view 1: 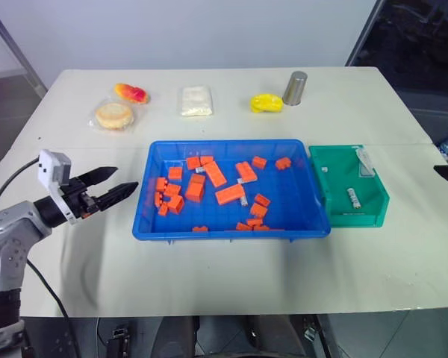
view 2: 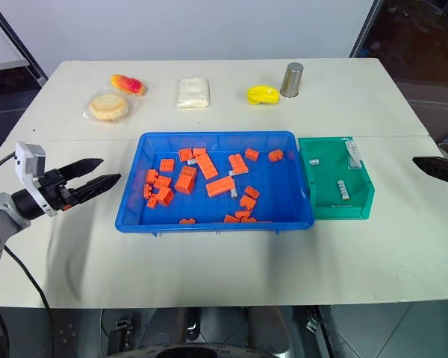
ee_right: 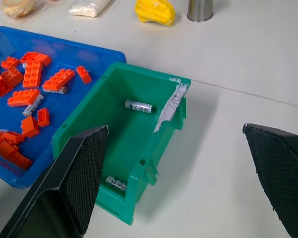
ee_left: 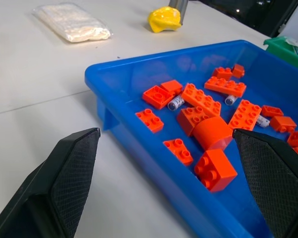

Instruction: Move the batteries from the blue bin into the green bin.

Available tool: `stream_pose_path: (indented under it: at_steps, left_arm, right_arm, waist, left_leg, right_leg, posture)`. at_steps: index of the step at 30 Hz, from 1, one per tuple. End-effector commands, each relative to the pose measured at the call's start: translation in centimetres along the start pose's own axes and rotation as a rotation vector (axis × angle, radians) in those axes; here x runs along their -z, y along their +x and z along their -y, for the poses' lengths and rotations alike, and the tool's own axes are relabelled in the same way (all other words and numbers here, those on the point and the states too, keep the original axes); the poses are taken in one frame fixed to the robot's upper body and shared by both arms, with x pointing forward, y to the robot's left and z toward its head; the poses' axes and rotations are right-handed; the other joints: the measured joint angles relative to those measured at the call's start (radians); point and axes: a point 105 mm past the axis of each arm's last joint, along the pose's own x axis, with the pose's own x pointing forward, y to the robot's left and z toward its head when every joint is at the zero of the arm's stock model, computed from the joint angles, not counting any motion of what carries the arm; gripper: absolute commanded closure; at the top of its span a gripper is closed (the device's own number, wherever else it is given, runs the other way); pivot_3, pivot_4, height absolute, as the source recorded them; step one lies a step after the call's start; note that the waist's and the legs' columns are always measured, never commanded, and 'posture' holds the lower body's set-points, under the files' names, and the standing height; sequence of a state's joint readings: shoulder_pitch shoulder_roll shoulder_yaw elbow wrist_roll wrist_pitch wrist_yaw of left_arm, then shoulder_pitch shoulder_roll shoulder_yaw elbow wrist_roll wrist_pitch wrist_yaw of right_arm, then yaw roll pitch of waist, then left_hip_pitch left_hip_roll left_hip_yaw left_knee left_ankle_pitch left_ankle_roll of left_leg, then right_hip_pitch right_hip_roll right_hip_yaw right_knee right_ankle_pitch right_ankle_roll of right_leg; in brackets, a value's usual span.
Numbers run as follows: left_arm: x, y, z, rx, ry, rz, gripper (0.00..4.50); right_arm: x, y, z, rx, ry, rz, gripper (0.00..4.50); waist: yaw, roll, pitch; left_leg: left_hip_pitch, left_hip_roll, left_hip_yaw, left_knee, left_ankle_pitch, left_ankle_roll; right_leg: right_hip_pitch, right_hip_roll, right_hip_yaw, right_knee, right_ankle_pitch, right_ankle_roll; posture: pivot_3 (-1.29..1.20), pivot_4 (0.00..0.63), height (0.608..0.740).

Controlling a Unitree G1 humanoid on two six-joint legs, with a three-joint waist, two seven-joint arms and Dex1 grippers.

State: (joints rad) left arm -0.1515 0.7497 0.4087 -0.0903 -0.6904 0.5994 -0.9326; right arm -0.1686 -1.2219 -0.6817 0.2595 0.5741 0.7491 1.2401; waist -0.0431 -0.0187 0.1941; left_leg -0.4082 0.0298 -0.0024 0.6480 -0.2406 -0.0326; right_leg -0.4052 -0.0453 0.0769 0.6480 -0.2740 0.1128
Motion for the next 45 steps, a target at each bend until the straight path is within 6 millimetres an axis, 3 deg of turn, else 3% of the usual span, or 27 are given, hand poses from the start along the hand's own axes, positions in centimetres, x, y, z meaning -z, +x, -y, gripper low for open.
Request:
stream_pose_path:
  at_steps: [1, 6, 9, 16, 21, 25, 30, 35, 45]
  left_arm:
    - [-1.3, 0.1, 0.5, 0.017, 0.044, 0.040, 0.00]
    - [-1.4, 0.0, 0.5, 0.015, 0.049, 0.036, 0.00]
    - [-1.7, 0.1, 0.4, 0.014, 0.063, 0.035, 0.00]
    - [-2.9, 0.9, 0.9, 0.065, 0.117, 0.017, 0.00]
    - [-3.1, 1.3, 1.0, 0.074, 0.124, 0.022, 0.00]
    - [-2.8, 1.5, 1.3, 0.061, 0.121, 0.037, 0.00]
    - [-2.6, 1.4, 1.8, 0.002, 0.113, 0.086, 0.00]
    - [-2.4, 1.0, 2.4, -0.039, 0.099, 0.114, 0.00]
    - [-2.4, 1.1, 2.6, -0.061, 0.091, 0.125, 0.00]
  right_arm:
    - [-1.0, 0.1, -0.3, -0.013, -0.034, 0.040, 0.04]
    - [-1.2, 0.6, -0.4, -0.018, -0.051, 0.046, 0.04]
    - [-2.7, 2.0, -1.4, -0.055, -0.109, 0.073, 0.04]
    - [-7.0, 8.4, -7.3, -0.296, -0.297, 0.154, 0.04]
    - [-8.2, 14.1, -12.9, -0.493, -0.369, 0.215, 0.04]
    - [-7.6, 18.8, -14.7, -0.450, -0.412, 0.201, 0.04]
    - [-4.8, 23.7, -18.3, -0.412, -0.240, 0.171, 0.04]
    - [-2.0, 25.9, -21.2, -0.361, -0.223, 0.128, 0.04]
    - [0.1, 27.8, -25.6, -0.386, -0.271, 0.061, 0.04]
  waist:
    - [0.000, 0.000, 0.000]
    - [0.000, 0.000, 0.000]
    - [-0.002, 0.000, 0.000]
    - [-0.006, 0.001, 0.000]
    - [-0.002, 0.000, 0.000]
    - [0.004, 0.000, 0.000]
    - [0.001, -0.001, 0.000]
    - [0.003, -0.001, 0.000]
    - [-0.002, -0.001, 0.000]
  left_leg:
    - [0.000, 0.000, 0.000, 0.000, 0.000, 0.000]
    - [0.000, 0.000, 0.000, 0.000, 0.000, 0.000]
    - [0.000, 0.000, 0.000, 0.000, 0.000, 0.000]
    - [0.000, 0.001, 0.000, 0.000, 0.000, 0.000]
    - [-0.002, 0.001, 0.000, 0.000, 0.000, 0.000]
    - [-0.004, 0.001, -0.001, 0.000, 0.000, 0.000]
    - [-0.005, 0.001, -0.001, 0.000, 0.000, 0.000]
    - [-0.006, 0.001, -0.003, 0.000, 0.000, 0.000]
    - [-0.005, 0.000, -0.003, 0.000, 0.000, 0.000]
  right_leg:
    - [0.000, 0.000, 0.000, 0.000, 0.000, 0.000]
    - [0.000, 0.000, 0.000, 0.000, 0.000, 0.000]
    - [0.000, 0.000, 0.000, 0.000, 0.000, 0.000]
    - [-0.002, 0.001, 0.000, 0.001, 0.000, 0.000]
    - [-0.003, 0.001, 0.000, 0.001, 0.000, 0.000]
    - [-0.005, 0.000, -0.001, 0.002, 0.000, 0.000]
    - [-0.005, -0.002, -0.001, 0.002, 0.000, 0.000]
    - [-0.007, -0.002, -0.002, 0.005, 0.000, 0.000]
    - [-0.007, -0.001, -0.002, 0.005, 0.001, 0.000]
  posture:
    - [0.00, 0.150, 0.740]
    - [0.00, 0.150, 0.740]
    - [0.00, 0.150, 0.740]
    - [0.00, 0.150, 0.740]
    - [0.00, 0.150, 0.740]
    - [0.00, 0.150, 0.740]
    - [0.00, 0.150, 0.740]
    - [0.00, 0.150, 0.740]
    - [0.00, 0.150, 0.740]
